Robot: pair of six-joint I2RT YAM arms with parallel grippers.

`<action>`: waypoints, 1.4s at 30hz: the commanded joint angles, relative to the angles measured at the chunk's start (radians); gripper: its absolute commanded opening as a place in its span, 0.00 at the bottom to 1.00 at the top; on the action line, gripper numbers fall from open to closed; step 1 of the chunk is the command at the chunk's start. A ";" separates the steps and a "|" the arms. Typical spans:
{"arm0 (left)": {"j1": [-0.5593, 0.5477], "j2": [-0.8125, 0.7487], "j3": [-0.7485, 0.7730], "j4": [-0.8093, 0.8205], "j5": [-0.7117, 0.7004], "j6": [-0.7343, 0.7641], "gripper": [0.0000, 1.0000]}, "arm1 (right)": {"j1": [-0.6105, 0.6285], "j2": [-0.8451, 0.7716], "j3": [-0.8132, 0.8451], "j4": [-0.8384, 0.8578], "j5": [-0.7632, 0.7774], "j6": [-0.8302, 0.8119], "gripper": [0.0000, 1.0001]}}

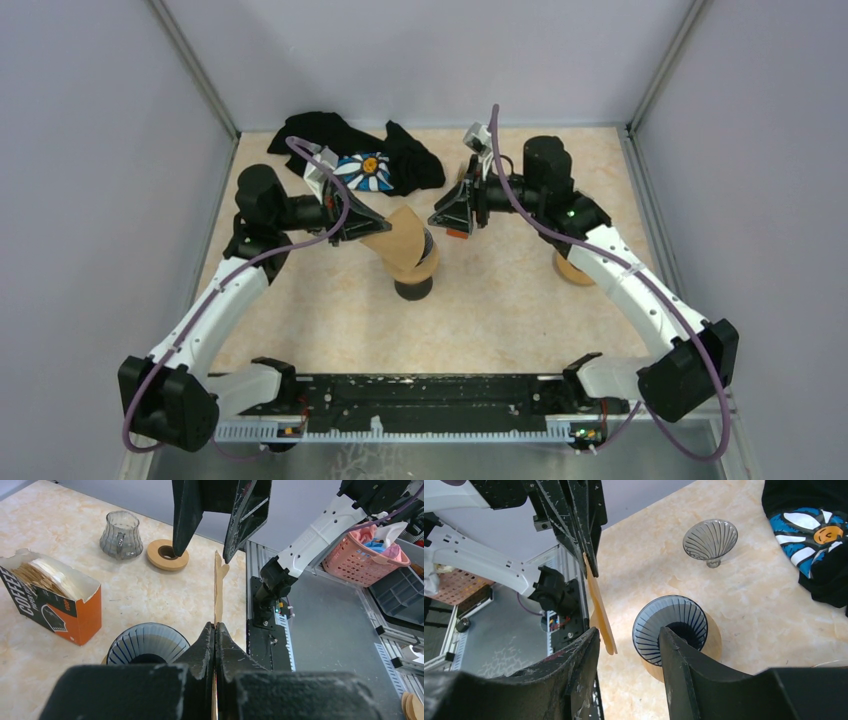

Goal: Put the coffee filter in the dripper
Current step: Place the coffee filter in the coffee dripper.

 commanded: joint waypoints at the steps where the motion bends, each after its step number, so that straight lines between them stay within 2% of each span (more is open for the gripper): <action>1: 0.008 -0.020 -0.013 0.054 0.007 -0.014 0.00 | -0.001 0.007 0.005 0.061 -0.059 -0.023 0.48; 18: 0.008 -0.024 -0.026 0.099 0.026 -0.049 0.00 | 0.057 0.047 0.028 0.060 -0.021 -0.026 0.48; 36: 0.009 -0.018 -0.029 0.100 0.025 -0.049 0.00 | 0.091 0.044 0.023 0.127 -0.053 0.020 0.48; 42: 0.009 -0.026 -0.046 0.164 0.038 -0.094 0.00 | 0.111 0.072 0.021 0.148 -0.047 0.030 0.48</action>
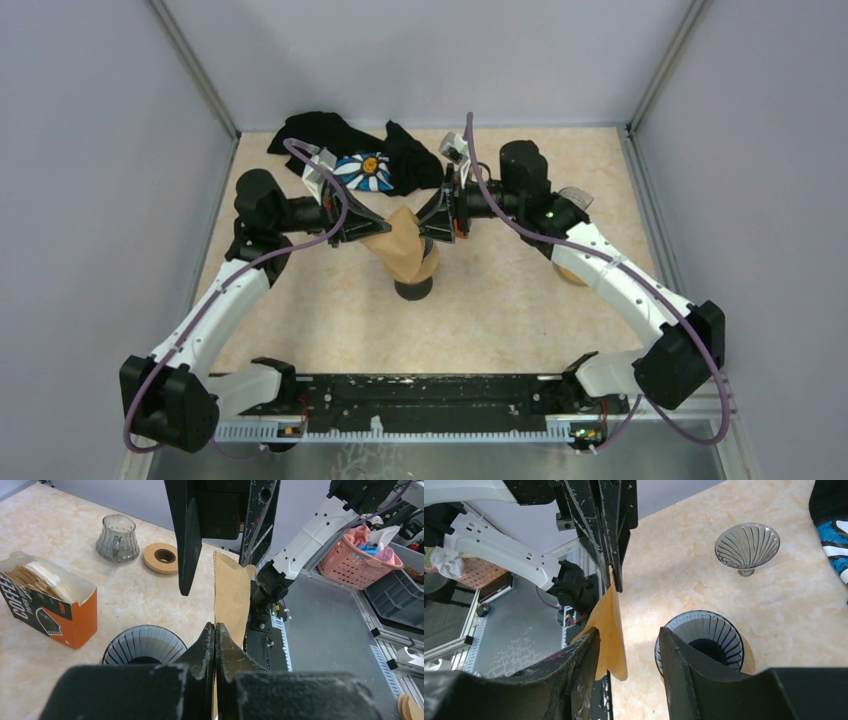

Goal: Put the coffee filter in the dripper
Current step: Place the coffee filter in the coffee dripper.

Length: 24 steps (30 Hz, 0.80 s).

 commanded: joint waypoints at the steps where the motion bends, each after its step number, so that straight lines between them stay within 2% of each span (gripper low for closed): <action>1: 0.006 -0.024 -0.020 0.086 0.037 -0.039 0.00 | 0.017 0.018 0.021 0.082 -0.013 0.013 0.47; 10: 0.012 -0.044 -0.063 0.229 0.038 -0.134 0.00 | 0.026 0.027 -0.011 0.122 -0.016 0.024 0.44; 19: 0.072 -0.042 -0.158 0.587 0.016 -0.388 0.00 | 0.029 0.018 -0.064 0.183 -0.022 0.049 0.37; 24: 0.085 -0.018 -0.172 0.691 0.021 -0.471 0.00 | 0.030 0.017 -0.079 0.240 -0.048 0.077 0.34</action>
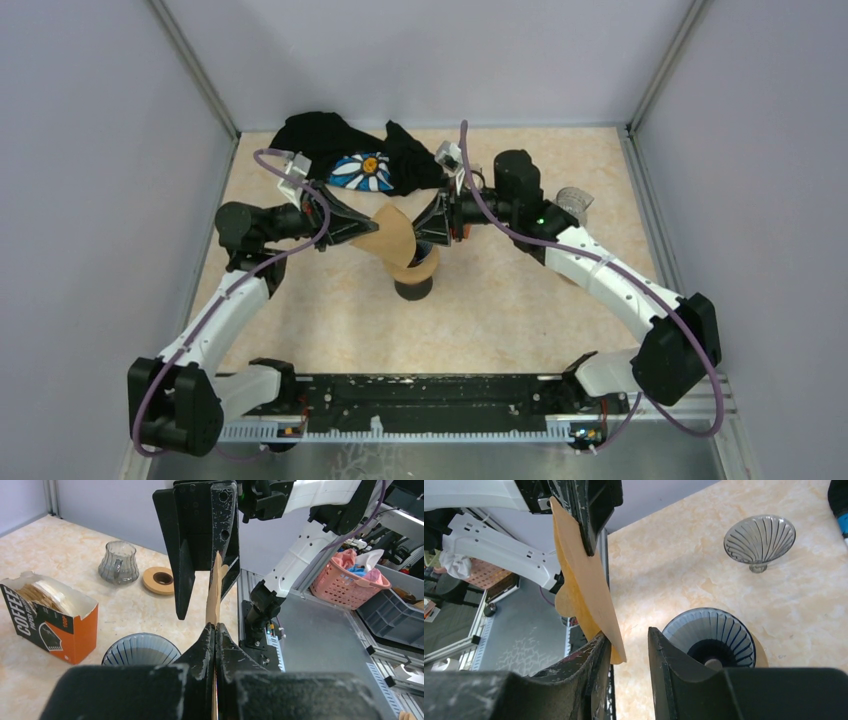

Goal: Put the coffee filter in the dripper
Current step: Place the coffee filter in the coffee dripper.

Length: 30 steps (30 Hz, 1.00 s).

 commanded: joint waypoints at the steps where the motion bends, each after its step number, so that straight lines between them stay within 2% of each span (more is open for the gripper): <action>1: 0.008 0.014 -0.011 0.190 0.008 -0.113 0.00 | 0.013 -0.008 0.003 0.127 -0.042 0.028 0.33; 14: 0.007 0.033 -0.015 0.228 0.011 -0.156 0.00 | 0.022 -0.009 -0.009 0.232 -0.067 0.068 0.32; 19: 0.006 0.038 -0.015 0.236 0.009 -0.168 0.00 | 0.026 -0.008 -0.012 0.239 -0.076 0.066 0.22; 25: 0.006 0.036 -0.021 0.239 -0.009 -0.176 0.02 | 0.028 -0.027 -0.008 0.198 -0.068 0.042 0.01; 28: 0.006 0.029 -0.017 0.200 -0.020 -0.157 0.12 | 0.028 -0.053 -0.002 0.154 -0.027 0.021 0.00; 30: 0.006 0.018 -0.010 0.134 -0.038 -0.117 0.14 | 0.028 -0.078 0.000 0.123 -0.002 0.010 0.00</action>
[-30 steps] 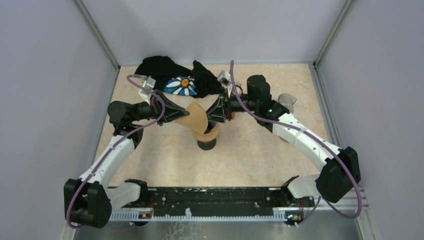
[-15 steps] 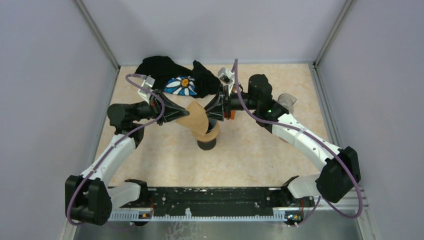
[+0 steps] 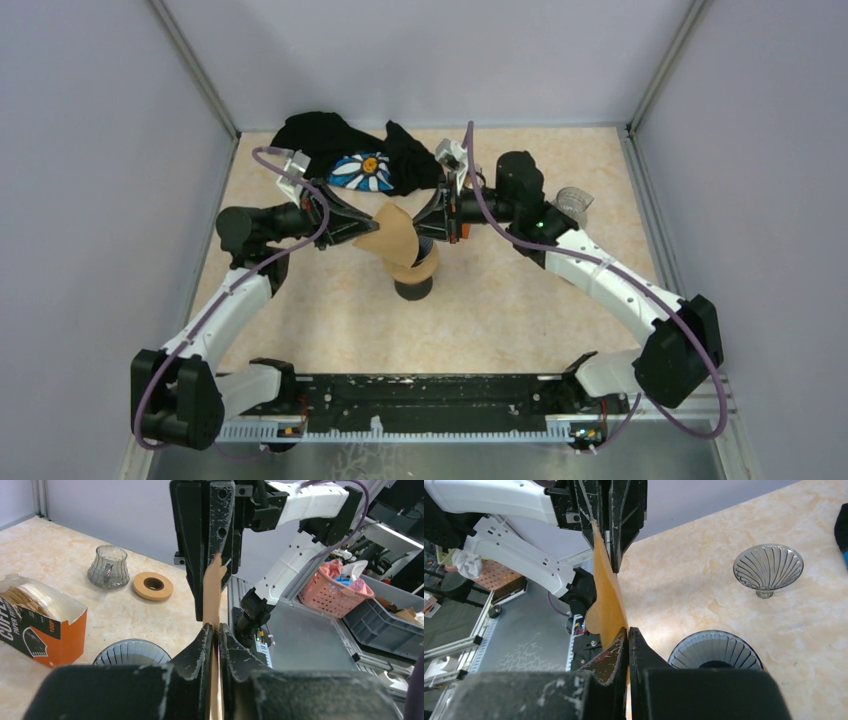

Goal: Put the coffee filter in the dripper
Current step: Place the coffee filter in the coffee dripper.

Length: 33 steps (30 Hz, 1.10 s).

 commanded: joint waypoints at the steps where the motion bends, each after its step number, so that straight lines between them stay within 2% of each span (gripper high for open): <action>1: 0.004 -0.028 0.007 -0.095 -0.044 0.088 0.17 | 0.009 -0.085 0.015 -0.041 0.053 -0.049 0.00; 9: -0.003 -0.127 0.075 -0.540 -0.232 0.364 0.45 | 0.012 -0.160 0.059 -0.272 0.231 -0.132 0.00; 14: -0.030 -0.169 0.129 -0.777 -0.392 0.461 0.60 | 0.017 -0.180 0.143 -0.482 0.374 -0.176 0.00; 21: -0.114 -0.190 0.200 -1.027 -0.627 0.480 0.69 | 0.042 -0.200 0.232 -0.667 0.568 -0.196 0.00; 25: -0.169 -0.185 0.275 -1.159 -0.726 0.491 0.72 | 0.087 -0.180 0.306 -0.775 0.740 -0.206 0.00; 33: -0.293 -0.175 0.345 -1.260 -0.882 0.456 0.76 | 0.208 -0.061 0.503 -1.025 1.137 -0.172 0.00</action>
